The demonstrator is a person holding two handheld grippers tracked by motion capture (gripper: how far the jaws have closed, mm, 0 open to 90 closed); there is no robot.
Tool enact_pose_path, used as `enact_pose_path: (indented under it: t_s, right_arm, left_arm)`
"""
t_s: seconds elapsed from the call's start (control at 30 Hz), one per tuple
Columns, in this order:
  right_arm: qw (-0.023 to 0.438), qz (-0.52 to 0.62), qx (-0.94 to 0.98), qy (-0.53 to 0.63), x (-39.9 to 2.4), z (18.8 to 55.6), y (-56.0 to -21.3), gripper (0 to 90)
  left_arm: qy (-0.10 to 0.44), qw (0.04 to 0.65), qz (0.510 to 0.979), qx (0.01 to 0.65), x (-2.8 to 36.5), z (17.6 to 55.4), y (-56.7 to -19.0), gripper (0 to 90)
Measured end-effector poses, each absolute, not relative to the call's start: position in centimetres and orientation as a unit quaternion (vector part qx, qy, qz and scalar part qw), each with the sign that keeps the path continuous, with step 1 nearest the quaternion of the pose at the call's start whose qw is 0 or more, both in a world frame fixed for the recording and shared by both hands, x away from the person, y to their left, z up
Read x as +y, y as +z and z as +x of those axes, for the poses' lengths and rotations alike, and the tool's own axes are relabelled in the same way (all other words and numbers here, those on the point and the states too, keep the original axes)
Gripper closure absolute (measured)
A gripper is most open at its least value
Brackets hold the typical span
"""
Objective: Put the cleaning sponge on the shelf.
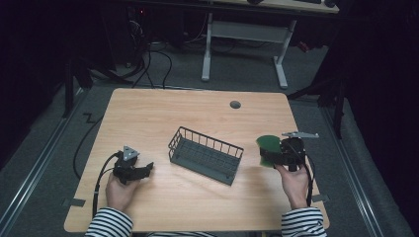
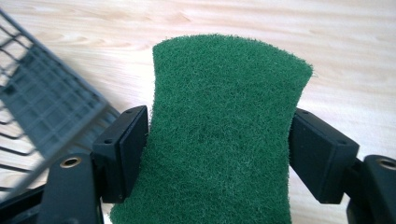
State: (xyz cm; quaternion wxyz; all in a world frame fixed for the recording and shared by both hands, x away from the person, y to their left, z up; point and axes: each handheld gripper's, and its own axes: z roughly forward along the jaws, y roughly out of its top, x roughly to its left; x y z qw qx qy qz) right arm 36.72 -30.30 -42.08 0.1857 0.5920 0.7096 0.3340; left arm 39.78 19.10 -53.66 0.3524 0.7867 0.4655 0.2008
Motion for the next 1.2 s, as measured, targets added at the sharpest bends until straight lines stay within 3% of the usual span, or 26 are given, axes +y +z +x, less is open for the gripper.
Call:
enact_pose_path:
  t_s: [0.53,1.2]
  right_arm:
    - [0.183,0.516,0.760,0.349,-24.3,38.2,-39.0,25.6]
    - [0.172,0.469,0.795,0.345,-19.3,40.3,-40.6,25.4]
  left_arm:
    - [0.201,0.353,0.787,0.465,19.1,39.8,-53.7,28.0]
    - [0.199,0.354,0.786,0.466,19.1,39.8,-53.7,28.6]
